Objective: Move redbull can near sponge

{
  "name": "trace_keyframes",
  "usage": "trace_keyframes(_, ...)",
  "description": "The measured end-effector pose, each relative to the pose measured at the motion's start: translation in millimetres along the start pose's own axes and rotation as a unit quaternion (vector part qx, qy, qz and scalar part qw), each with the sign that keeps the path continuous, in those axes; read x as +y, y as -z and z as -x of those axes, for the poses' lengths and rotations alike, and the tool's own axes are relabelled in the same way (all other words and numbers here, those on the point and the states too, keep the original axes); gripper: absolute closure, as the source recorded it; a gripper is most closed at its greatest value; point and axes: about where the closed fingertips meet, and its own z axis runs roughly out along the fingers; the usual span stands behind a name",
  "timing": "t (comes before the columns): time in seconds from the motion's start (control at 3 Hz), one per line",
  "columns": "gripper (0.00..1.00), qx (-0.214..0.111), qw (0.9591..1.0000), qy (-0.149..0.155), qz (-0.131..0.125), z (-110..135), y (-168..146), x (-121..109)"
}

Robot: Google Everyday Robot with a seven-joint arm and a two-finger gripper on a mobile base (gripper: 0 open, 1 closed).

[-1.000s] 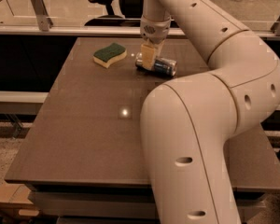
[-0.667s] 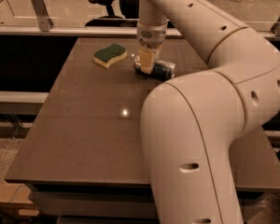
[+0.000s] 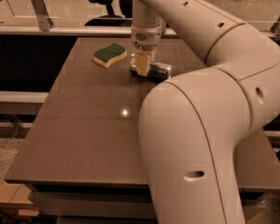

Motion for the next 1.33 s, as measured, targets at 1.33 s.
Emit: trace_keyframes(1.33, 1.0, -0.022, 0.998, 0.055, -0.021, 43.4, 39.5, 32.5)
